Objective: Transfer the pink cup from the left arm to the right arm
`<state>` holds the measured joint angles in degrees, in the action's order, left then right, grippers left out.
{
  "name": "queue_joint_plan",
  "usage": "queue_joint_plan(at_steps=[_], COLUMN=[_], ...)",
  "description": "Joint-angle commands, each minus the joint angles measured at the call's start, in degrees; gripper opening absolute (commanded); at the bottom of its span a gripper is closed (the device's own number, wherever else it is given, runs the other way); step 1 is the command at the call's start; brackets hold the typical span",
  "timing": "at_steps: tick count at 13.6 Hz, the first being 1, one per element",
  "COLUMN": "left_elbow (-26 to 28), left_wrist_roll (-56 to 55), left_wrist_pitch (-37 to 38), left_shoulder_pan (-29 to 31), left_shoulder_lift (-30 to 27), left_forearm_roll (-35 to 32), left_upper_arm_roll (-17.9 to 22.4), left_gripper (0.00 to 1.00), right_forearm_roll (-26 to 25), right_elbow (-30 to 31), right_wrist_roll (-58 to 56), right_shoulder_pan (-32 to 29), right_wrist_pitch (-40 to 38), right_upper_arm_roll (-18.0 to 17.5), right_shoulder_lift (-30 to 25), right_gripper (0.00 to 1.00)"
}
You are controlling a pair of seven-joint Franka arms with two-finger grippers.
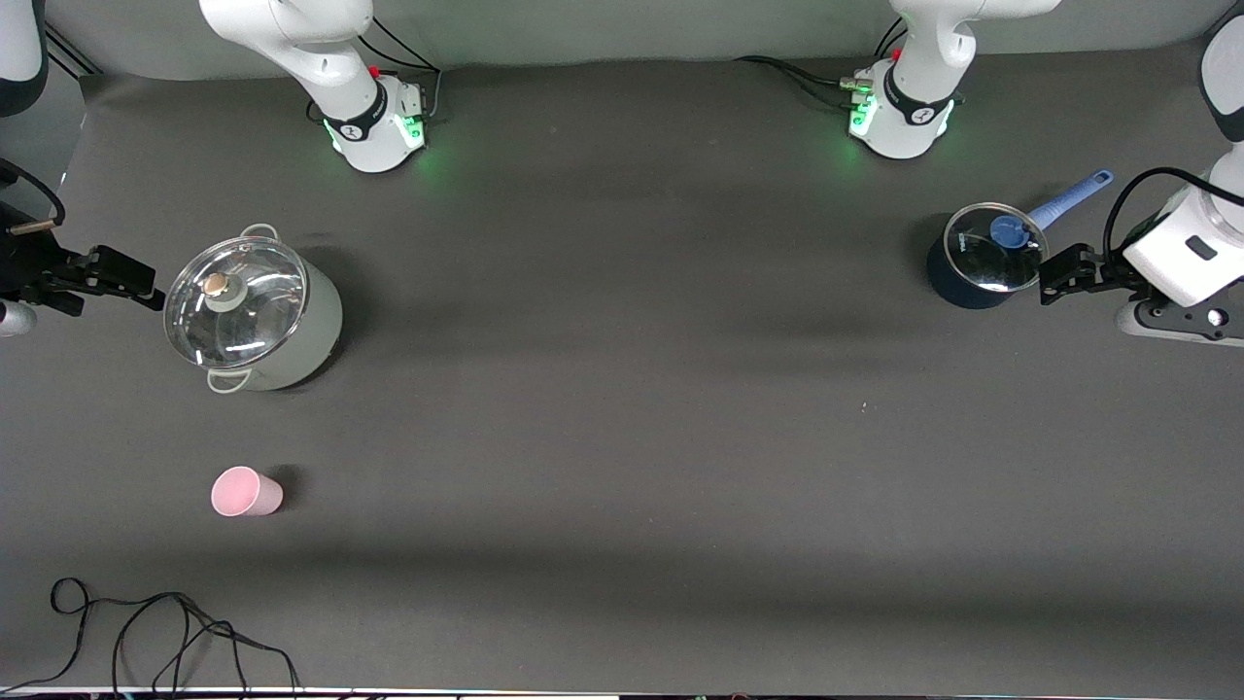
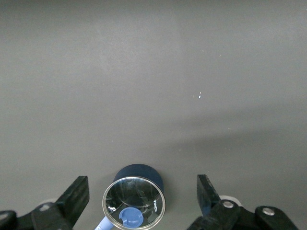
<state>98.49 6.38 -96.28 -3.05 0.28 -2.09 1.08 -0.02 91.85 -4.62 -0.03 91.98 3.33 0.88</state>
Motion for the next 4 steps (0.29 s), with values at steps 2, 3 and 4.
queue_joint_plan(at_steps=[2, 3, 4], left_elbow=[-0.3, -0.2, -0.1], left_wrist_roll=[0.4, 0.4, 0.1], left_wrist_pitch=[0.4, 0.2, 0.0], left_shoulder_pan=[-0.1, 0.0, 0.0], left_shoulder_lift=[0.1, 0.1, 0.1], left_forearm_roll=[0.1, 0.4, 0.5], left_upper_arm_roll=[0.2, 0.2, 0.2], left_gripper=[1.0, 1.0, 1.0], right_forearm_roll=[0.6, 0.6, 0.6], right_elbow=[0.9, 0.9, 0.9], right_wrist_roll=[0.5, 0.5, 0.5], right_shoulder_pan=[0.3, 0.3, 0.3], right_wrist_pitch=[-0.2, -0.2, -0.2], right_upper_arm_roll=[0.4, 0.4, 0.4], right_shoulder_lift=[-1.2, -1.2, -1.2], right_gripper=[1.0, 1.0, 1.0])
